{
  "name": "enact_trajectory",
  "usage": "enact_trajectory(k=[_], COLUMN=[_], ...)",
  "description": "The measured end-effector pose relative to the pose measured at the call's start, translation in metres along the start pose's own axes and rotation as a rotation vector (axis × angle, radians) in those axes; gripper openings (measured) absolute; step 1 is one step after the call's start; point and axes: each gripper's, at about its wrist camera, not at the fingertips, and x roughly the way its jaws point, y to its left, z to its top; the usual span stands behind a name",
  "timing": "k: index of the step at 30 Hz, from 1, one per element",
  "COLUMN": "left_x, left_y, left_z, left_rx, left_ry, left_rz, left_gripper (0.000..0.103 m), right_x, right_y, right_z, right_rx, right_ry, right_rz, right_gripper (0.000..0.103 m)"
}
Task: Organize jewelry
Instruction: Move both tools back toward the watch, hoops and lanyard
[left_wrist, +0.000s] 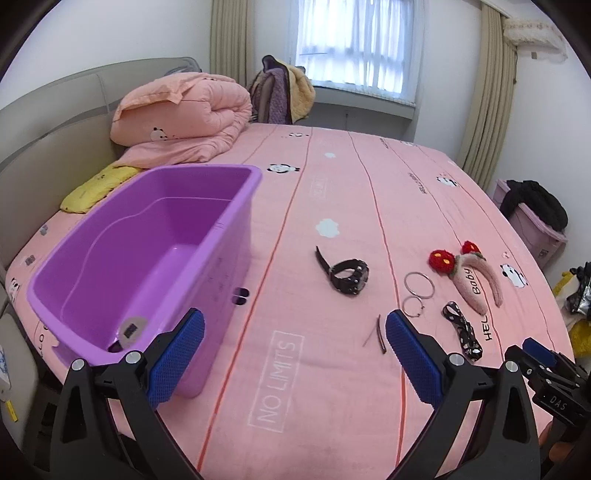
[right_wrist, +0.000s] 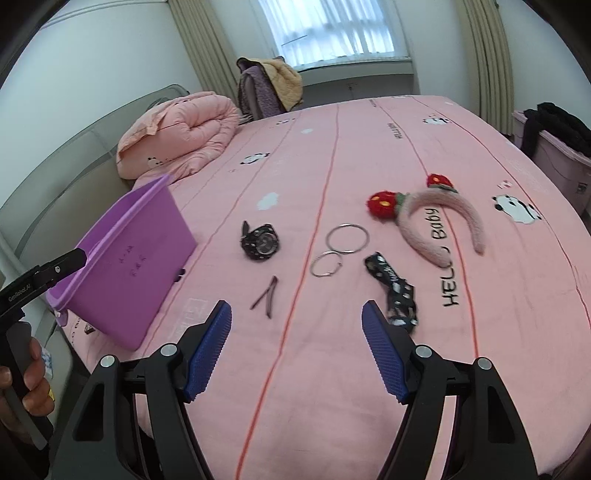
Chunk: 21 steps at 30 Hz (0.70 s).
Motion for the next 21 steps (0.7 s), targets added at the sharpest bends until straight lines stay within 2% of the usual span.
enact_trajectory(k=[6,11,16,21], left_x=[0.043,0.075,0.108,0.144], left_y=[-0.044,-0.065,-0.075,-0.081], left_z=[-0.014,-0.023,-0.025,-0.028], left_rx=[0.060,0.100,0.105,0.082], left_ry=[0.068,0.126,0.164,0.215], left_rz=[-0.014,-0.010,-0.010,0.001], left_gripper=[0.097,0.097,0.097,0.097], right_x=[0.002,0.019,0.044,0.076], right_y=[-0.041,-0.062,-0.079,-0.098], right_z=[-0.006,-0.005,0.008,0.036], right_rx=[0.056,0.078,0.075,0.064], right_ry=[0.012,0.035,0.046,0.052], right_rz=[-0.060,-0.083,-0.109,-0.118], right_gripper=[0.070,0.070,0.070,0.070])
